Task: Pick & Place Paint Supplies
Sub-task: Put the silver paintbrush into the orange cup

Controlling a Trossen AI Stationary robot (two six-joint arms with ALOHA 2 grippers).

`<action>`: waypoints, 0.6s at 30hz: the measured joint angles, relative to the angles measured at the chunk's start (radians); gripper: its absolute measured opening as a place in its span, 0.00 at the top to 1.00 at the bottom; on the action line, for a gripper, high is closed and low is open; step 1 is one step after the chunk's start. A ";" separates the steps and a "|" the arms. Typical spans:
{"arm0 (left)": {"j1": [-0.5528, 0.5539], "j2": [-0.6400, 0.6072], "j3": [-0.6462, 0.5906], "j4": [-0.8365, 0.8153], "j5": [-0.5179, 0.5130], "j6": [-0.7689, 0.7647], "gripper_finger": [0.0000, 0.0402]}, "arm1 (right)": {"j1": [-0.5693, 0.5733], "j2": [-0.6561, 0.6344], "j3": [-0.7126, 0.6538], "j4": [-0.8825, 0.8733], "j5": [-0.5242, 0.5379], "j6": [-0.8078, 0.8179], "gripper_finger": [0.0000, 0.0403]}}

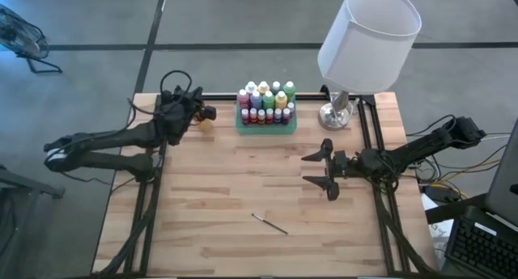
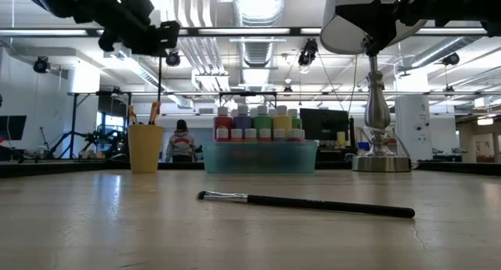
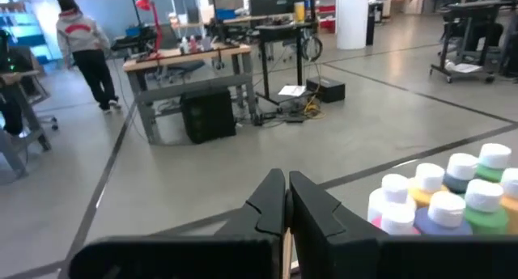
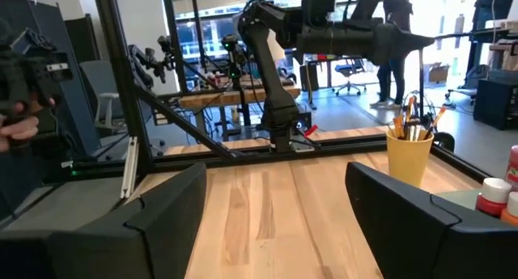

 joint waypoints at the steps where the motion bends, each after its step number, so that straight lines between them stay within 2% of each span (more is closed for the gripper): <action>1: 0.009 0.000 -0.008 -0.003 0.008 -0.010 0.98 | 0.000 0.000 0.000 0.000 0.000 0.000 0.28; 5: 0.037 0.000 -0.046 -0.007 0.020 -0.061 0.98 | 0.000 0.000 0.000 0.000 0.000 0.000 0.28; 14: 0.075 0.000 -0.147 -0.003 0.027 -0.165 0.98 | -0.005 0.001 0.000 -0.015 0.021 0.003 0.21; 18: 0.080 0.003 -0.198 0.059 0.025 -0.190 0.98 | -0.005 0.001 0.000 -0.015 0.021 0.003 0.18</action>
